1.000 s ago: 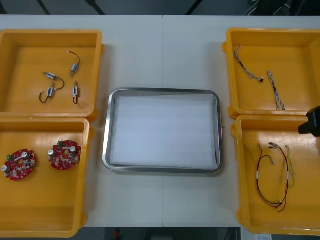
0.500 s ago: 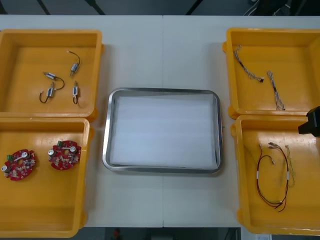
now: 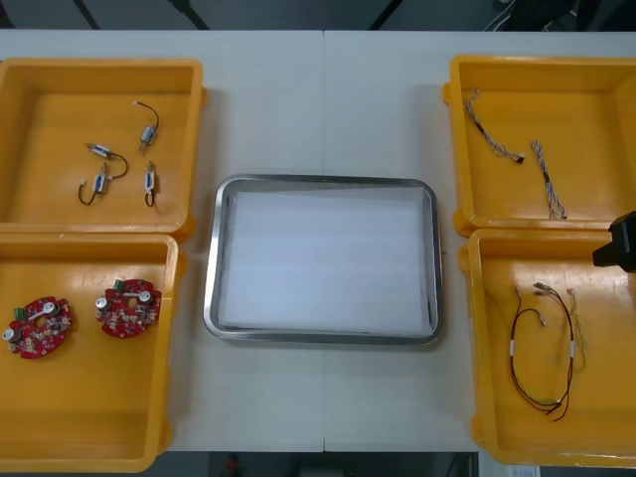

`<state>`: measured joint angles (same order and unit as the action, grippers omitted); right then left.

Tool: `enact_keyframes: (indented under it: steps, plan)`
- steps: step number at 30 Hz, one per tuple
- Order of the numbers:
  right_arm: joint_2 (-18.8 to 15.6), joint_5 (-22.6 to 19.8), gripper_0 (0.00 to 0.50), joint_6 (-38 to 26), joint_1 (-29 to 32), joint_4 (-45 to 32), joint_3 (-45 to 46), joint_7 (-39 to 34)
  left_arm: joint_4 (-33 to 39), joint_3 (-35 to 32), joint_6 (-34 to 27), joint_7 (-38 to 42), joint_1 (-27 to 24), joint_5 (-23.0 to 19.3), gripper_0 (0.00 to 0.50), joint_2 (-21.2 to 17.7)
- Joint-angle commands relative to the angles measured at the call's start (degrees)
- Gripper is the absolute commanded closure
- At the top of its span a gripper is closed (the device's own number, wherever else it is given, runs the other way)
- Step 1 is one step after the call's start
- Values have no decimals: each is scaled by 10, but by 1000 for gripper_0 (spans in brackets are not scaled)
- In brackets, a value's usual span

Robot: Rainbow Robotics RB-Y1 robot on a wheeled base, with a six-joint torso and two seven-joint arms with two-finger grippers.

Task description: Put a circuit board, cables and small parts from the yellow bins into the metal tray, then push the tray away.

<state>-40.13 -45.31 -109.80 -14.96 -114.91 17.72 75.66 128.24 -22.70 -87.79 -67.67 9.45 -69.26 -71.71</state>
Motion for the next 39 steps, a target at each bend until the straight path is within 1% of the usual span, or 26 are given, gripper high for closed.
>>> enact_keyframes:
  steps: [1,39]
  plan:
    - [-24,-4,0,-2,7,-6,-7,-13,11,-8,4,55,0,5,0,3]
    - [-24,-4,0,-2,7,-6,-7,-13,11,-8,4,55,0,5,0,3]
